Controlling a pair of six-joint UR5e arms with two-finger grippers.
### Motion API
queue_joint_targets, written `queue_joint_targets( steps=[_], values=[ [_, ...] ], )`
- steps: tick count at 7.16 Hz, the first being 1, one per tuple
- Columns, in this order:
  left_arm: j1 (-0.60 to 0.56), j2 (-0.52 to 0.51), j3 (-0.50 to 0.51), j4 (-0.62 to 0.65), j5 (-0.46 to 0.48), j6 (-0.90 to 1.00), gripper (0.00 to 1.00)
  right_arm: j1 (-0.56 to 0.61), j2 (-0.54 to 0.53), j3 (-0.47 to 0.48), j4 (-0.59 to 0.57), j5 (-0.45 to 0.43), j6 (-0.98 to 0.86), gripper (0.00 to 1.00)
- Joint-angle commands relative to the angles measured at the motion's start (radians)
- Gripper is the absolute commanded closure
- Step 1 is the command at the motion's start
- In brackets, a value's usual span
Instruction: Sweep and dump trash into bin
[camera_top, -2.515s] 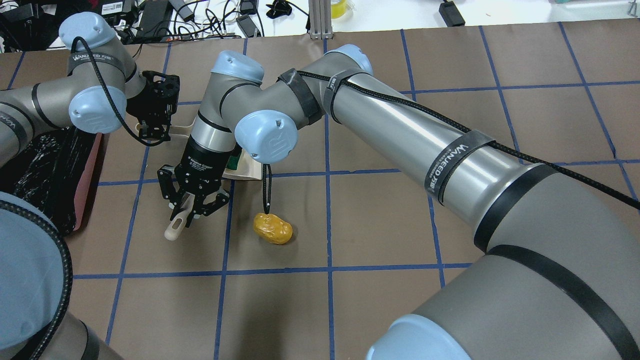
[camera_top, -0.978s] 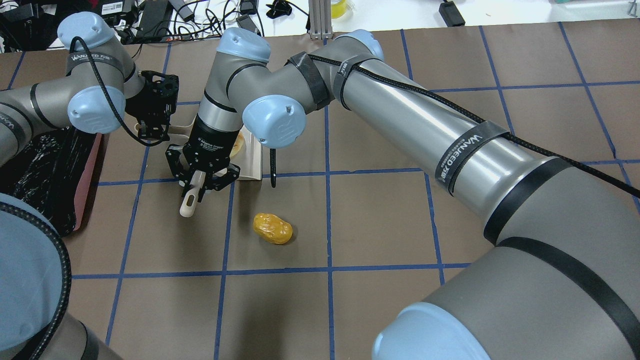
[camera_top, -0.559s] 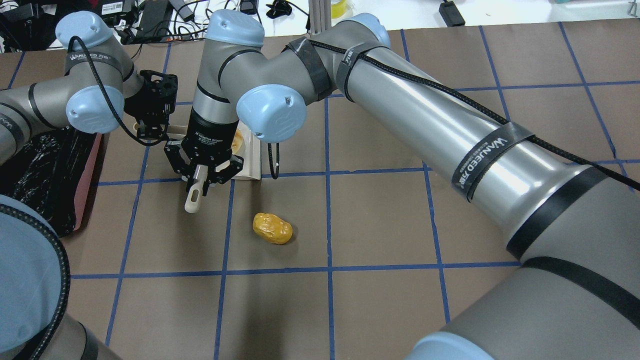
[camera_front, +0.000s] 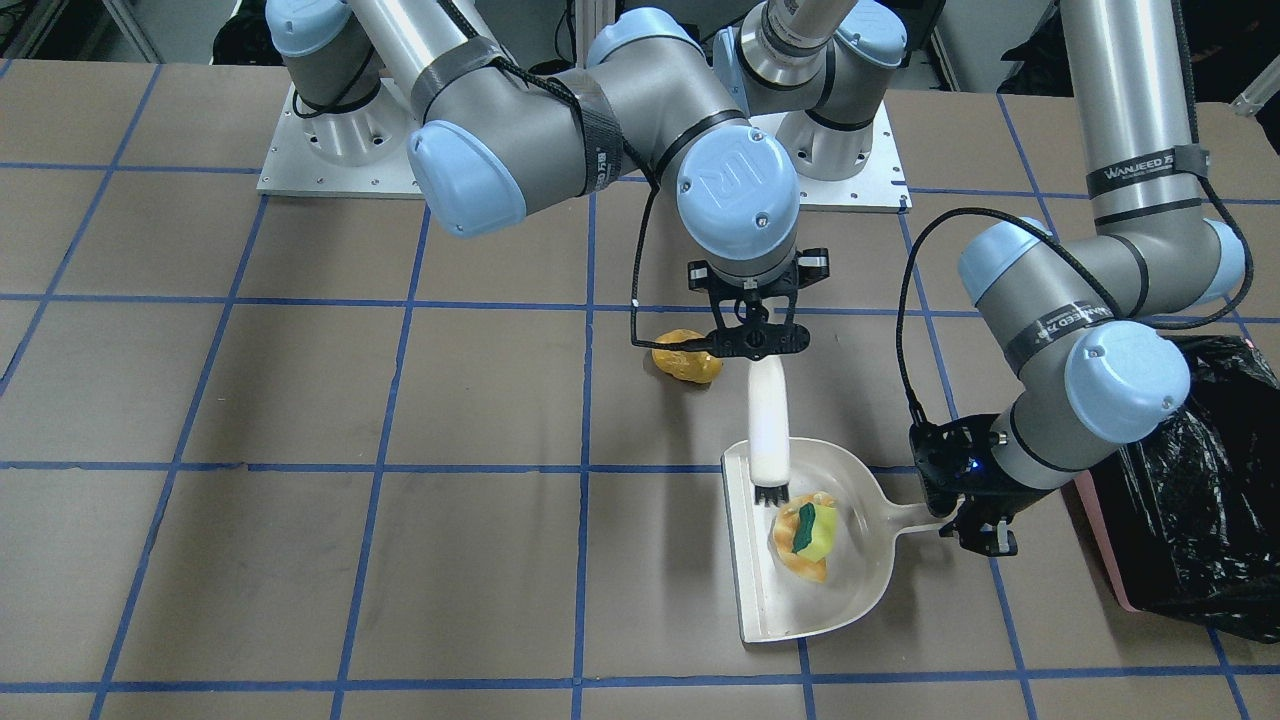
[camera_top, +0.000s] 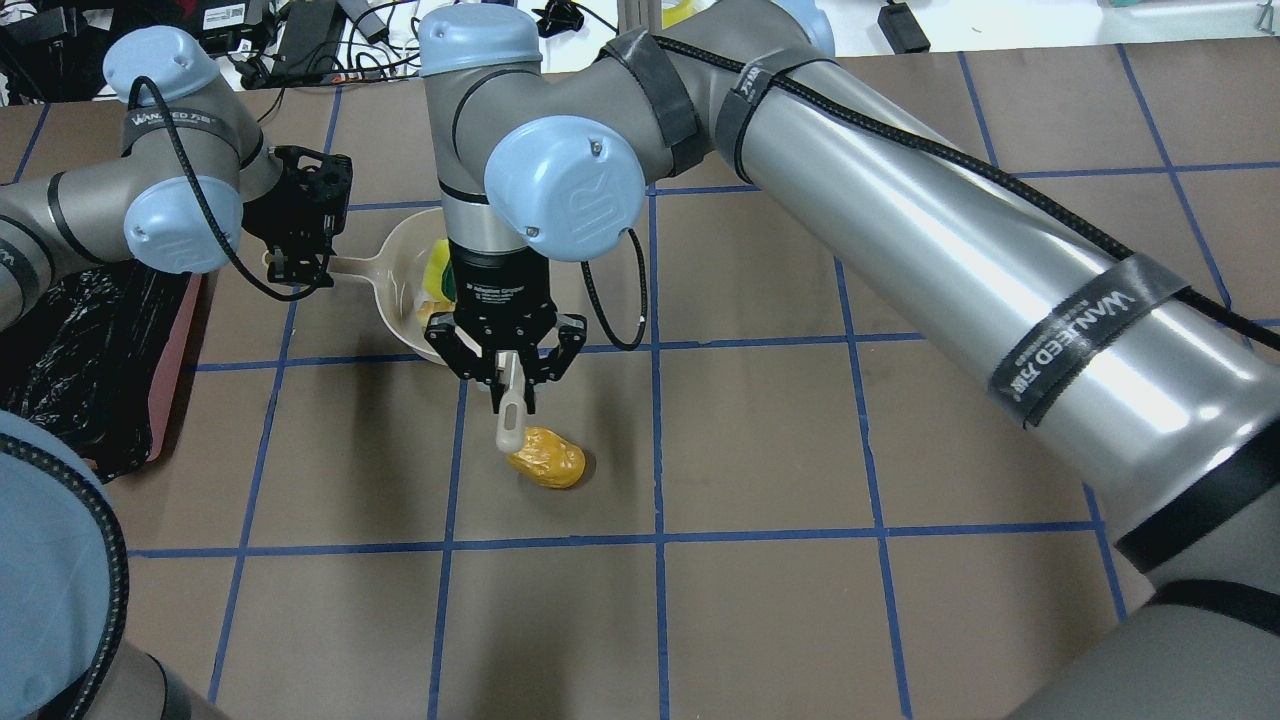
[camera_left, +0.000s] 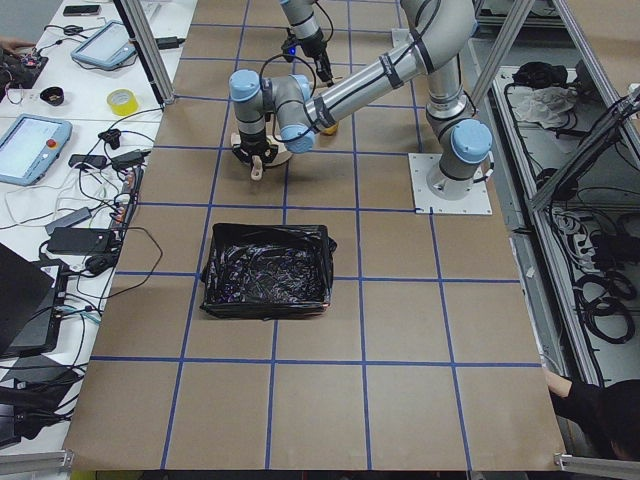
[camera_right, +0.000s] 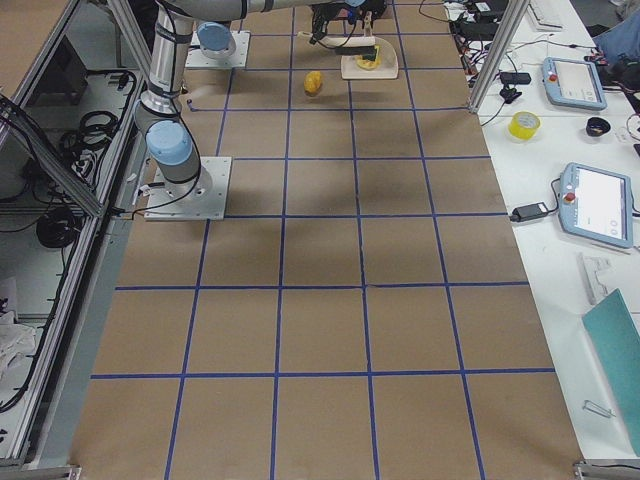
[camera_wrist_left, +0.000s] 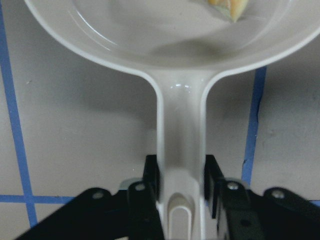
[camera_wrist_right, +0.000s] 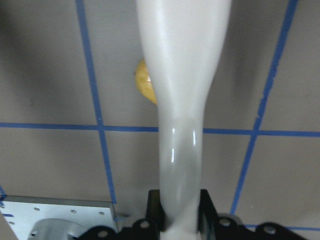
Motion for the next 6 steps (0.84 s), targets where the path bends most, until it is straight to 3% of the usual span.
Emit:
queue_joint_targets(
  steps=[1, 4, 5, 6],
  values=[
    [0.013, 0.086, -0.104, -0.003, 0.005, 0.08, 1.0, 0.0, -0.076, 0.107, 0.124, -0.071, 0.011, 1.0],
    [0.042, 0.224, -0.262, 0.008, 0.016, 0.104, 1.0, 0.012, -0.184, 0.374, -0.01, -0.047, 0.196, 1.0],
    [0.057, 0.252, -0.293, 0.008, 0.018, 0.111, 1.0, 0.029, -0.186, 0.41, -0.025, -0.038, 0.257, 1.0],
    [0.062, 0.287, -0.336, 0.008, 0.022, 0.109, 1.0, 0.067, -0.177, 0.416, -0.064, 0.026, 0.285, 1.0]
  ],
)
